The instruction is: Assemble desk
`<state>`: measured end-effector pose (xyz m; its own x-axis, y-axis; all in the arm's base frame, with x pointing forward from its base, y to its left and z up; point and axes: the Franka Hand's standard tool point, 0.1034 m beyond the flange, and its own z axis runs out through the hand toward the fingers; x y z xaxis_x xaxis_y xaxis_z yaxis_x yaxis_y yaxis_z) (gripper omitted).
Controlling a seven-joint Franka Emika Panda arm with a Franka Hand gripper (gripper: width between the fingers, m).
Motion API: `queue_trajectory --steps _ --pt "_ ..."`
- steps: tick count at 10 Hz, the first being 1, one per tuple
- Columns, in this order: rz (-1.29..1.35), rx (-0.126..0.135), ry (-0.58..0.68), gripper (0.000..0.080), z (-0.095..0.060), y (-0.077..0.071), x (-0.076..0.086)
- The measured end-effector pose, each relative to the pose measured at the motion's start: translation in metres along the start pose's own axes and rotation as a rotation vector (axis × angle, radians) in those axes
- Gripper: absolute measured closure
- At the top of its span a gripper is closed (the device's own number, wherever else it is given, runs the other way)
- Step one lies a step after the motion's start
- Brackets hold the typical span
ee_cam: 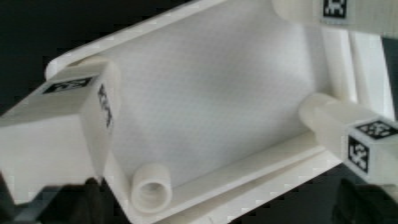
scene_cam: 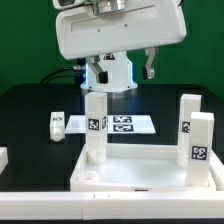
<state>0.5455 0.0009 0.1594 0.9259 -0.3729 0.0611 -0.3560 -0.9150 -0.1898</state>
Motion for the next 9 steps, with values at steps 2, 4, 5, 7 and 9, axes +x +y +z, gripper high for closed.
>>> queue_trajectory --steps 2,4,5,7,9 --pt "-0.152 -0.001 -0.001 0.0151 0.0 0.002 0.0" --pt "-0.249 -0.001 -0.038 0.0151 -0.007 0.034 -0.015" --pt "-0.277 -0.003 -0.058 0.0151 -0.012 0.065 -0.025" --pt "-0.274 -0.032 -0.039 0.0151 -0.007 0.11 -0.028" --pt "-0.26 -0.019 -0.037 0.0151 -0.006 0.106 -0.029"
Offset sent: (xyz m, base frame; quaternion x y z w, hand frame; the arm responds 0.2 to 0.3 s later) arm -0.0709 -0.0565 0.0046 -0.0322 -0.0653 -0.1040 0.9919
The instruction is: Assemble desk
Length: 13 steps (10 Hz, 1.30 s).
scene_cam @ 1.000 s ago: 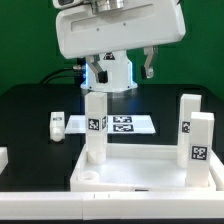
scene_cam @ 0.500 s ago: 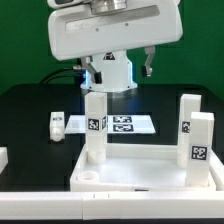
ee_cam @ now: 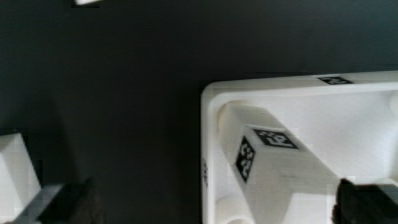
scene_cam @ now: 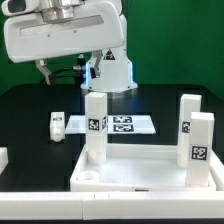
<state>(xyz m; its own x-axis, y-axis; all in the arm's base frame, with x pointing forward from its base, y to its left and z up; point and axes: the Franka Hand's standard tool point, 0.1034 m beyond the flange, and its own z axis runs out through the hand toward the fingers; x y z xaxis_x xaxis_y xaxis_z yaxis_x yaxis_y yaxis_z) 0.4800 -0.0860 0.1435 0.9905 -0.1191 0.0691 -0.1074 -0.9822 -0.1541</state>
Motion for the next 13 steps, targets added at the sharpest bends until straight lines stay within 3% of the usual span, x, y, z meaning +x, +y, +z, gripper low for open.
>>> queue_trajectory --steps 2,3,5,7,11,12,13 --pt "-0.003 -0.006 0.002 0.0151 0.002 0.002 0.0" --pt "-0.037 -0.035 0.01 0.0151 0.012 0.01 -0.003" --pt "-0.065 -0.072 -0.062 0.0151 0.043 0.045 -0.026" --pt "-0.042 -0.122 -0.05 0.0151 0.071 0.065 -0.062" --pt "-0.068 -0.129 -0.047 0.0151 0.071 0.064 -0.061" --pt "-0.251 -0.125 -0.059 0.0151 0.068 0.071 -0.057" --pt "-0.331 -0.12 -0.085 0.0151 0.076 0.083 -0.066"
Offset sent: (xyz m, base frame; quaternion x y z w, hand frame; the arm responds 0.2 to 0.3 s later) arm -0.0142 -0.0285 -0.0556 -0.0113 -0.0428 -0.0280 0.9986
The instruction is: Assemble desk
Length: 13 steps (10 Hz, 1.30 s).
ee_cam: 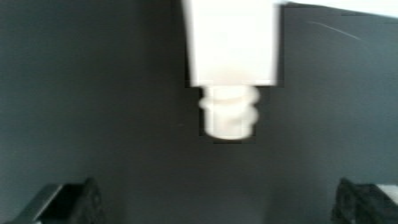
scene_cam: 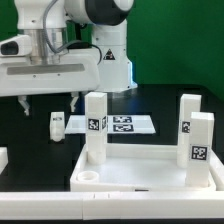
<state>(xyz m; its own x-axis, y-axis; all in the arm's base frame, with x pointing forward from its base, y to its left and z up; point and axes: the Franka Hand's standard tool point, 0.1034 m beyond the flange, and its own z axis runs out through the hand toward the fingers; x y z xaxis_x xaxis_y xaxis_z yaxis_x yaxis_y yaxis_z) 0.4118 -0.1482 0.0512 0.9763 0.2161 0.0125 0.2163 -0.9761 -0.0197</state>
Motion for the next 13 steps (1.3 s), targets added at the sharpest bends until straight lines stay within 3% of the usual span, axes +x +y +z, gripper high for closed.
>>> queue_trajectory --steps 2,6,7,9,10,11,12,13 --pt "-0.04 -0.013 -0.028 0.0151 0.016 -0.005 -0.017" --pt "-0.024 -0.011 -0.031 0.0151 0.016 -0.005 -0.015" --pt "0.039 0.019 -0.074 0.0151 0.022 -0.017 -0.018" --pt "0.049 0.021 -0.115 0.0151 0.036 -0.027 -0.023" --pt "0.049 0.017 -0.119 0.0151 0.04 -0.03 -0.023" --pt "0.041 -0.012 -0.105 0.0151 0.042 -0.031 -0.023" --pt "0.041 -0.01 -0.107 0.0151 0.042 -0.031 -0.024" --pt "0.044 -0.011 -0.107 0.0237 0.042 -0.03 -0.024"
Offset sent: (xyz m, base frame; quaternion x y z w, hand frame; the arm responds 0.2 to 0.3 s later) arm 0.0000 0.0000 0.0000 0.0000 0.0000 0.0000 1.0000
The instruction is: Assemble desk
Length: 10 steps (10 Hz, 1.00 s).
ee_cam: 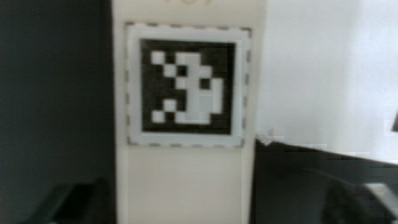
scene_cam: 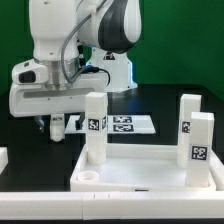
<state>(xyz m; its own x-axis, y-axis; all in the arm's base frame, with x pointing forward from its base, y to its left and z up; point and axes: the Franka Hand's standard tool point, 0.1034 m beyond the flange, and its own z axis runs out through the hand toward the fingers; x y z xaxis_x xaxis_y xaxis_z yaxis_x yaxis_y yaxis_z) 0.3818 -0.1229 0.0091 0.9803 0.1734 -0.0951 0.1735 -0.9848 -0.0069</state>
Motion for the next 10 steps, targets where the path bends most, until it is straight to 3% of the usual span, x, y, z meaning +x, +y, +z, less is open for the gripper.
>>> queue_trajectory --steps 1,2,3,4,6,10 --pt "0.0 0.0 0.0 0.0389 0.0 0.0 0.0" --pt "0.001 0.0 0.0 0.0389 0.0 0.0 0.0" --pt "-0.014 -0.003 0.0 0.0515 -0.001 0.0 0.001" --pt "-0.14 -0.017 -0.004 0.0515 -0.005 0.0 0.007" --pt "-0.277 0.043 -0.041 0.0515 -0.014 -0.008 0.017" --pt "-0.535 0.033 -0.044 0.0515 -0.014 -0.004 0.014"
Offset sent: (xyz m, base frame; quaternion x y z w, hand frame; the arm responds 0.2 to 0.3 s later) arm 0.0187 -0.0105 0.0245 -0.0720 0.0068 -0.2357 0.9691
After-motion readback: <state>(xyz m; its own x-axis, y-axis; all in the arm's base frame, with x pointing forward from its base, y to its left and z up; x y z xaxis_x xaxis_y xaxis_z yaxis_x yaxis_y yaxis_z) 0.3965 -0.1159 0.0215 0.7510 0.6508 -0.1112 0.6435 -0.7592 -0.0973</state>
